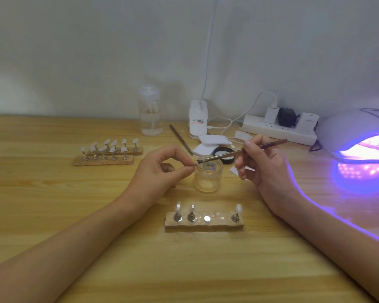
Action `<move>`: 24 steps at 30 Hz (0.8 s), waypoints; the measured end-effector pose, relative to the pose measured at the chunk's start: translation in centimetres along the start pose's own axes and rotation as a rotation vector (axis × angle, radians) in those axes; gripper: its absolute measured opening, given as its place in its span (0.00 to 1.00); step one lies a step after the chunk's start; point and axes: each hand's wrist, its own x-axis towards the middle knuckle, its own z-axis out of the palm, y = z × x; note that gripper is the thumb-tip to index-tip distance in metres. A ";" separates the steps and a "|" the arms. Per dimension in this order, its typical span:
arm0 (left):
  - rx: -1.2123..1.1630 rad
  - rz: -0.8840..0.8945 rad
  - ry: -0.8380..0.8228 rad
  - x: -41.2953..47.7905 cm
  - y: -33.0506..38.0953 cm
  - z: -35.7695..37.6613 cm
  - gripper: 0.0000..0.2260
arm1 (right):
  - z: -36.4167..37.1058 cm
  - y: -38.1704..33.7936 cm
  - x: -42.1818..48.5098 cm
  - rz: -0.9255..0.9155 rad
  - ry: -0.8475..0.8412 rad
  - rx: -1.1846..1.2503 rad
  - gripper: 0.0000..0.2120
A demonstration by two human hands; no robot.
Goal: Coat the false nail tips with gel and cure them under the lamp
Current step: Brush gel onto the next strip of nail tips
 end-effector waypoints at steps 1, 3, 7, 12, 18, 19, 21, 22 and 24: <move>-0.002 0.002 -0.001 0.0 0.0 0.0 0.07 | 0.0 0.1 0.0 0.001 0.013 -0.020 0.10; -0.002 0.002 -0.003 0.0 -0.1 0.0 0.07 | -0.1 0.1 0.0 0.010 0.059 -0.030 0.09; 0.007 -0.004 -0.005 0.1 -0.2 -0.1 0.07 | 0.0 -0.1 0.1 -0.003 0.003 0.021 0.11; 0.009 -0.007 -0.004 0.1 -0.3 -0.1 0.06 | -0.1 0.1 0.0 0.009 0.055 -0.033 0.08; 0.010 -0.010 -0.001 0.2 -0.4 -0.1 0.07 | 0.0 0.0 -0.1 -0.011 -0.012 -0.019 0.09; 0.012 -0.010 -0.002 0.2 -0.5 -0.1 0.07 | -0.1 0.1 -0.1 -0.006 0.012 -0.034 0.09; 0.011 -0.007 -0.010 0.2 -0.5 -0.1 0.08 | -0.2 0.2 0.0 0.009 0.062 -0.027 0.09; 0.010 -0.005 -0.012 0.2 -0.5 -0.1 0.08 | -0.2 0.1 0.0 0.009 0.064 -0.004 0.09; 0.012 -0.006 -0.010 0.2 -0.5 -0.1 0.08 | -0.1 0.0 0.1 -0.007 0.021 0.023 0.10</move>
